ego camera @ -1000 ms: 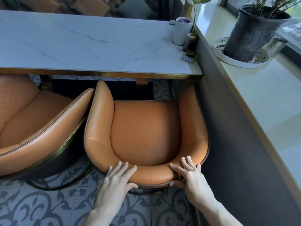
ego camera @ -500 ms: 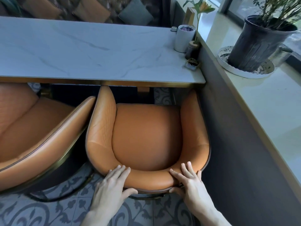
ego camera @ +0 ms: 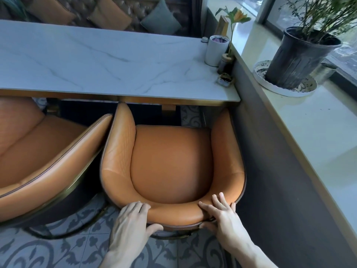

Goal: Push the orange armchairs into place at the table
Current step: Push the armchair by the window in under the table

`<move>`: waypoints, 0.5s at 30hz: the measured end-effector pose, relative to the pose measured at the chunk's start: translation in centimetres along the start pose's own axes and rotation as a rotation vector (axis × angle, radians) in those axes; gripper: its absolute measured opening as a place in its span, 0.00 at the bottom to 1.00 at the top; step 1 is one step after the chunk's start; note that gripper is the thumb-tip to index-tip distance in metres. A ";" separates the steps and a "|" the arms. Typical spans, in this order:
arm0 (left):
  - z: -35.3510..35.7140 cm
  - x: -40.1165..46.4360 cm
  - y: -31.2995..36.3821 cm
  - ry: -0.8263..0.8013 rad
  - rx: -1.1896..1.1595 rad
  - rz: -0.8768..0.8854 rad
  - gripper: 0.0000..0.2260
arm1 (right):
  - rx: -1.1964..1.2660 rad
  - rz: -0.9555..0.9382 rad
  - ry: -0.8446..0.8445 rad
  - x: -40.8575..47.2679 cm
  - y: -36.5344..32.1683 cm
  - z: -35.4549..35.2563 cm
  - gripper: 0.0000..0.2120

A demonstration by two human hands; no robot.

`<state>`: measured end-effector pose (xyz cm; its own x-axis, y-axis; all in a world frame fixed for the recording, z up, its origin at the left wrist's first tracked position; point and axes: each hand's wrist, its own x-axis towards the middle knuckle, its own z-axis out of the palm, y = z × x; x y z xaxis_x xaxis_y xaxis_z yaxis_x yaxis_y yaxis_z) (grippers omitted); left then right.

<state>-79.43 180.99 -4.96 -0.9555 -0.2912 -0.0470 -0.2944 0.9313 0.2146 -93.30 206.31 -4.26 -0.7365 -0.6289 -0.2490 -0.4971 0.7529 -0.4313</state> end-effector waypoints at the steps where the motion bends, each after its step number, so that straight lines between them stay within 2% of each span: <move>1: 0.0 -0.4 0.4 -0.009 -0.010 -0.002 0.29 | -0.005 -0.002 -0.011 -0.4 0.3 0.0 0.29; 6: 0.2 -2.0 2.1 -0.013 0.005 -0.001 0.34 | -0.018 -0.017 -0.034 -1.7 1.9 -0.4 0.29; 15: -0.3 -0.8 2.8 -0.153 0.001 -0.069 0.41 | -0.019 -0.035 -0.001 -0.9 2.8 -0.9 0.29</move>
<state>-79.47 183.74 -4.06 -0.9246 -0.3181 -0.2096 -0.3596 0.9103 0.2052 -94.39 209.15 -4.44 -0.7180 -0.6553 -0.2347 -0.5313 0.7338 -0.4234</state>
